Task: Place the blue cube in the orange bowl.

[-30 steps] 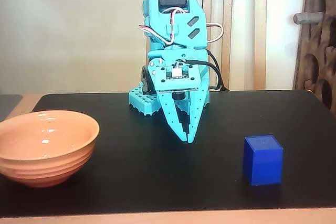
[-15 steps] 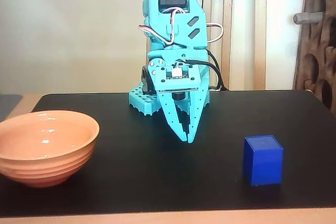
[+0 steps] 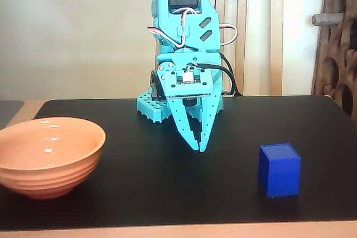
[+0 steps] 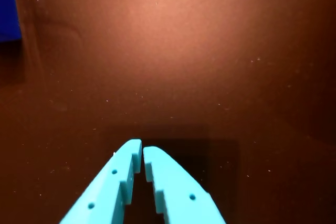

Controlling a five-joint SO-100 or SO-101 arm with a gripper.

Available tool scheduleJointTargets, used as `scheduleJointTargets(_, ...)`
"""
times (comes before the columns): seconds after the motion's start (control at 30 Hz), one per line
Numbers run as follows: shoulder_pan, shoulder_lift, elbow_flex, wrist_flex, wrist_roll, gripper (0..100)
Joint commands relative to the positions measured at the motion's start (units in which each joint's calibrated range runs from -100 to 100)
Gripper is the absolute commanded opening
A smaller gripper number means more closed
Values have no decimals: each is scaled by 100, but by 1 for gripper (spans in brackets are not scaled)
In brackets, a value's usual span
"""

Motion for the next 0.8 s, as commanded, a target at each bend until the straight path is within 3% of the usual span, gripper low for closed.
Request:
scheduleJointTargets(0.0,44,-85,54,10,5,1)
scheduleJointTargets(0.13,44,-85,54,10,5,1)
scheduleJointTargets(0.47,34,-85,54,10,5,18)
scheduleJointTargets(0.67,34,-85,54,10,10,33)
scheduleJointTargets(0.77,64,-85,54,19,78,34)
